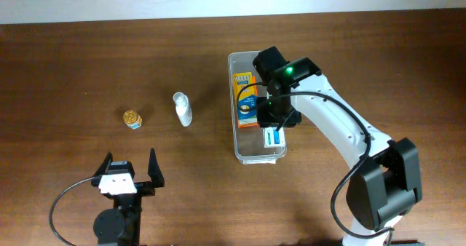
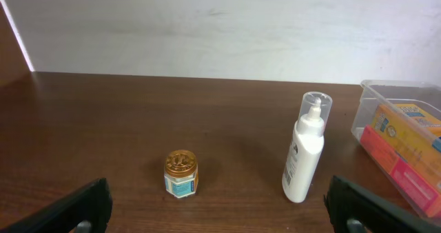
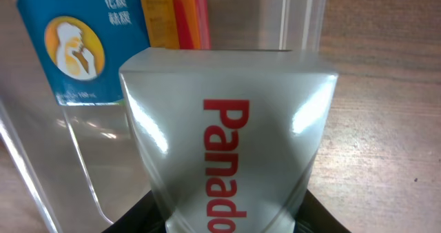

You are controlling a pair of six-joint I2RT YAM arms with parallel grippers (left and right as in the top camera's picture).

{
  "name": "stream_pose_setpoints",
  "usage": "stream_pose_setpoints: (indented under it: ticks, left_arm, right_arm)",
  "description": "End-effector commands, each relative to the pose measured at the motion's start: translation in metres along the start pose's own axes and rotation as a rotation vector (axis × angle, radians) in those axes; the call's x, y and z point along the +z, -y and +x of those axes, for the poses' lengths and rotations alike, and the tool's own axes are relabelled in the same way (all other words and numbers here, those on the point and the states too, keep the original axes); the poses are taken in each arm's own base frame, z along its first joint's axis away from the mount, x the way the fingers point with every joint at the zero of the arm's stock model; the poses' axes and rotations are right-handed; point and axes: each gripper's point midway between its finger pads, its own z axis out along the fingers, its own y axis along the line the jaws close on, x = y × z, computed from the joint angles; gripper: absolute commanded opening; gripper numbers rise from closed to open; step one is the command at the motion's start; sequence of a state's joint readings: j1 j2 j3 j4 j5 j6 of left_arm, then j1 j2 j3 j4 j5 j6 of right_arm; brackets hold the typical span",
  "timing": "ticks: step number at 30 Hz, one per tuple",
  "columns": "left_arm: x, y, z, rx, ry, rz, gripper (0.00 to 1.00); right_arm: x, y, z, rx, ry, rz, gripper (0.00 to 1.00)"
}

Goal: Pack container
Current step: 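Lower the Panadol box into the container's near end and release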

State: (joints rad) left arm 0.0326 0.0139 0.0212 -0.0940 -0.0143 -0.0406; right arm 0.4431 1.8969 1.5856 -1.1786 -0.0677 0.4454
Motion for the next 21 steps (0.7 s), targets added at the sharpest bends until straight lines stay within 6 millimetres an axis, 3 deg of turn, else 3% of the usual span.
stream_pose_setpoints:
  ticks: [1, 17, 21]
  left_arm:
    - [0.0002, 0.0001, 0.0013, 0.015, 0.001, 0.003, 0.99]
    - [0.0002, 0.0001, 0.0013, 0.015, 0.001, 0.003, 0.99]
    - [0.0002, 0.0001, 0.0013, 0.015, 0.001, 0.003, 0.99]
  right_arm:
    - [0.0239, -0.0045, 0.0094, -0.004, -0.062, -0.012, 0.41]
    - [0.0239, -0.0064, 0.0109, -0.026, -0.070, -0.025, 0.42]
    - [0.0239, -0.0065, 0.0109, -0.026, -0.070, -0.025, 0.52]
